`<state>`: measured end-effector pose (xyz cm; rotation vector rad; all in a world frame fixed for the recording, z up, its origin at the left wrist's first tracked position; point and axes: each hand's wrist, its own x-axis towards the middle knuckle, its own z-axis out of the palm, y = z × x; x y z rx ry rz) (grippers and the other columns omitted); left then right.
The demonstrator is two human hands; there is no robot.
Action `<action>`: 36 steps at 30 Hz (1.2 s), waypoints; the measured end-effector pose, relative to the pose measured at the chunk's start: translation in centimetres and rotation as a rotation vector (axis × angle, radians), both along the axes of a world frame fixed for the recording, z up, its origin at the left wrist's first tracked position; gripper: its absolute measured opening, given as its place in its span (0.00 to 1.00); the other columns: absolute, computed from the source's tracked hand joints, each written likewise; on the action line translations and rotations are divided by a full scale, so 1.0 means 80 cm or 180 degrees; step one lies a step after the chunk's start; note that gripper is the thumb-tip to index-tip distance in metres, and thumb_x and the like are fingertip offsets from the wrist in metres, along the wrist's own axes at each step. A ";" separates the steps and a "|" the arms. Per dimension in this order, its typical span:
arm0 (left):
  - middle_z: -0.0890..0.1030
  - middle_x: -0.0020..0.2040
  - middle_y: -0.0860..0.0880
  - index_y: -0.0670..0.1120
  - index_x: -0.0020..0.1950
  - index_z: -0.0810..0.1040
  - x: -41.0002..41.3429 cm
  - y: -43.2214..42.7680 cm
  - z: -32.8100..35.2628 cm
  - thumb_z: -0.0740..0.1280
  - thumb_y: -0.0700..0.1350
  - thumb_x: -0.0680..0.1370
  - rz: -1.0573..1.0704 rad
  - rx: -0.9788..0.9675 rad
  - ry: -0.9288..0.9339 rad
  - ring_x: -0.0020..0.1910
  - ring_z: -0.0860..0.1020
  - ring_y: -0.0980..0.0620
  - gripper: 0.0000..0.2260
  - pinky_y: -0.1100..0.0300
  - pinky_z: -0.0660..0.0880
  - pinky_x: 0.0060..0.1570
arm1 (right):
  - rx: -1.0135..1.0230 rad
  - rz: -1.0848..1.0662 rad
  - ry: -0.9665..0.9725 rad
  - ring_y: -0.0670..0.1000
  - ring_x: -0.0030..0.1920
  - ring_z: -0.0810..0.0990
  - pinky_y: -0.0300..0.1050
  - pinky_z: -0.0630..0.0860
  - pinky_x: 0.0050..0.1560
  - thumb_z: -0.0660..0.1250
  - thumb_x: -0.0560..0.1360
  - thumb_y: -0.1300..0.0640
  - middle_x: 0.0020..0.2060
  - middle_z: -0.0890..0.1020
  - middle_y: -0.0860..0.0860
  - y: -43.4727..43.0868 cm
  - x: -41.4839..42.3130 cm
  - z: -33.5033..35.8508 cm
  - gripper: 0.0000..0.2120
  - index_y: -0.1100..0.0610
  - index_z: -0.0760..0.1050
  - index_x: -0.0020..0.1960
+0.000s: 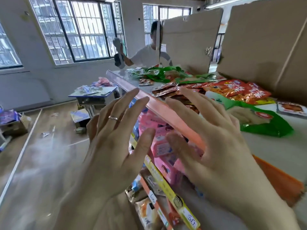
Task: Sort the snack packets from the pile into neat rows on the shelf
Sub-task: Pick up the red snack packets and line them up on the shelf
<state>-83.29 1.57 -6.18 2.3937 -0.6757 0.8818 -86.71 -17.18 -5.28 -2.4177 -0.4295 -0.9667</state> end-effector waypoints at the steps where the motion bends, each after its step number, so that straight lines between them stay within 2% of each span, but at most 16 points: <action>1: 0.58 0.78 0.62 0.59 0.76 0.64 0.010 0.008 -0.001 0.54 0.60 0.80 -0.0003 0.0026 -0.0020 0.77 0.55 0.59 0.24 0.56 0.51 0.73 | -0.0007 -0.0139 -0.0009 0.50 0.75 0.62 0.61 0.60 0.72 0.58 0.77 0.40 0.75 0.65 0.45 0.006 0.005 0.000 0.23 0.41 0.67 0.72; 4: 0.58 0.78 0.61 0.59 0.75 0.65 0.041 0.035 -0.004 0.54 0.61 0.79 -0.0019 0.0066 -0.0057 0.77 0.56 0.58 0.24 0.56 0.51 0.72 | -0.0035 -0.0376 0.0133 0.43 0.76 0.55 0.49 0.51 0.70 0.58 0.75 0.40 0.76 0.60 0.40 0.031 0.019 0.002 0.26 0.39 0.65 0.73; 8: 0.60 0.78 0.58 0.56 0.75 0.67 0.086 0.080 -0.010 0.54 0.60 0.80 -0.0079 0.0192 -0.0149 0.77 0.58 0.54 0.24 0.51 0.53 0.72 | -0.0008 -0.0451 0.0117 0.44 0.77 0.55 0.51 0.51 0.73 0.60 0.76 0.41 0.77 0.60 0.40 0.074 0.056 0.003 0.26 0.41 0.65 0.74; 12: 0.61 0.78 0.56 0.54 0.75 0.67 0.137 0.128 -0.020 0.55 0.59 0.80 -0.0222 0.0188 -0.0141 0.76 0.59 0.52 0.24 0.46 0.57 0.73 | -0.0001 -0.0538 0.0116 0.44 0.77 0.54 0.57 0.53 0.75 0.59 0.77 0.40 0.77 0.59 0.41 0.120 0.098 -0.003 0.26 0.41 0.64 0.74; 18: 0.61 0.78 0.55 0.55 0.75 0.67 0.206 0.190 -0.020 0.54 0.60 0.80 -0.0377 0.0322 -0.0174 0.76 0.59 0.50 0.24 0.43 0.57 0.72 | -0.0081 -0.0820 0.0169 0.37 0.74 0.50 0.45 0.46 0.73 0.58 0.77 0.37 0.78 0.56 0.40 0.182 0.155 -0.017 0.27 0.41 0.63 0.75; 23: 0.61 0.79 0.52 0.52 0.74 0.69 0.254 0.225 -0.024 0.55 0.61 0.80 -0.0539 0.0424 -0.0444 0.76 0.61 0.47 0.25 0.41 0.58 0.71 | -0.0062 -0.1133 0.0187 0.42 0.77 0.48 0.47 0.43 0.73 0.59 0.77 0.38 0.78 0.54 0.41 0.221 0.185 -0.024 0.29 0.43 0.62 0.76; 26: 0.61 0.79 0.51 0.51 0.75 0.69 0.277 0.231 -0.027 0.54 0.60 0.81 -0.0679 0.0436 -0.0552 0.76 0.61 0.47 0.25 0.40 0.57 0.71 | -0.0217 -0.1417 0.0264 0.46 0.79 0.49 0.60 0.47 0.75 0.58 0.77 0.38 0.79 0.53 0.43 0.236 0.195 -0.030 0.30 0.44 0.61 0.77; 28: 0.61 0.79 0.51 0.50 0.75 0.68 0.292 0.231 -0.029 0.53 0.60 0.81 -0.0740 0.0468 -0.0532 0.76 0.61 0.47 0.25 0.40 0.57 0.71 | -0.0268 -0.1636 0.0414 0.46 0.79 0.47 0.65 0.47 0.75 0.57 0.77 0.37 0.79 0.50 0.42 0.241 0.199 -0.032 0.31 0.43 0.58 0.77; 31: 0.61 0.79 0.51 0.50 0.74 0.68 0.316 0.226 -0.033 0.52 0.60 0.81 -0.0844 0.0491 -0.0391 0.76 0.61 0.47 0.25 0.41 0.57 0.71 | -0.0278 -0.1797 0.0531 0.44 0.78 0.45 0.64 0.47 0.75 0.55 0.76 0.35 0.79 0.49 0.41 0.244 0.205 -0.033 0.31 0.42 0.57 0.78; 36: 0.62 0.78 0.51 0.51 0.74 0.68 0.349 0.207 -0.041 0.54 0.60 0.81 -0.1029 0.0462 -0.0366 0.75 0.62 0.48 0.24 0.43 0.57 0.70 | -0.0315 -0.1973 0.0496 0.44 0.78 0.47 0.62 0.50 0.75 0.54 0.76 0.35 0.79 0.51 0.42 0.241 0.220 -0.029 0.32 0.43 0.57 0.78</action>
